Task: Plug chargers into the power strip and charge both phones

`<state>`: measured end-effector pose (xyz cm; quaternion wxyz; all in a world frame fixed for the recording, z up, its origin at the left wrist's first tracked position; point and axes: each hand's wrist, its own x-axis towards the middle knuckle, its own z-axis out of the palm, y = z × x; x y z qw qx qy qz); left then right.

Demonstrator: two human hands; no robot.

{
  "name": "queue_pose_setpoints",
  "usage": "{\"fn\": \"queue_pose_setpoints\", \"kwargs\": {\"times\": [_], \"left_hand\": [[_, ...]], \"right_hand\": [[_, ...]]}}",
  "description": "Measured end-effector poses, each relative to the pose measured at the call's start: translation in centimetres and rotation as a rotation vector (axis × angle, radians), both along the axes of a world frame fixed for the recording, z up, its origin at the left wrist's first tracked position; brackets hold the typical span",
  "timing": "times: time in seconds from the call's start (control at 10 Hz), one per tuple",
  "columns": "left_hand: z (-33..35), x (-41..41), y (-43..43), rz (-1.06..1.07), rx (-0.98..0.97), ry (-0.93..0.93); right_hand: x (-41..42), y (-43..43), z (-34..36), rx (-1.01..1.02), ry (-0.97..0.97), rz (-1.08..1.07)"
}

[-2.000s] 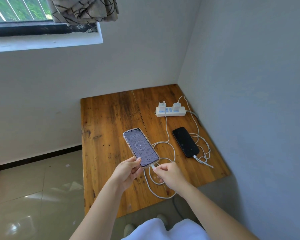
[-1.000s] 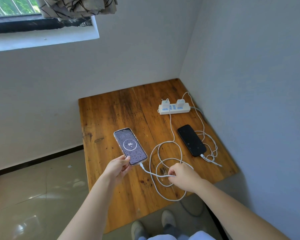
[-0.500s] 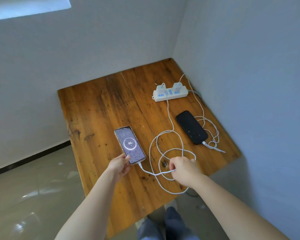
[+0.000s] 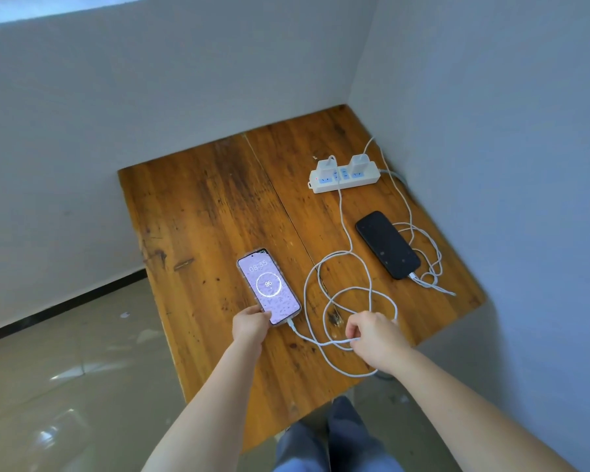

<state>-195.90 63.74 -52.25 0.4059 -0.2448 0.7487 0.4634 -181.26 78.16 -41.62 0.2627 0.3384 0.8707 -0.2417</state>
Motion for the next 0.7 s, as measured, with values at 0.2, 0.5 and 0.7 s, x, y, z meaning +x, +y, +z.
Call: {"fn": "queue_pose_setpoints", "kwargs": {"times": [0.2,0.5,0.7], "left_hand": [[0.3,0.2,0.2,-0.026,0.007,-0.022],[1.2,2.3,-2.0,-0.477,-0.187,0.254],[1.1,6.5,-5.8,-0.741,-0.336,0.301]], "right_hand": [[0.0,-0.8,-0.6,0.002,0.006,0.013],[0.2,-1.4,-0.3,0.012,0.055,0.000],[0.0,-0.5,2.5,-0.158,0.294,-0.172]]}}
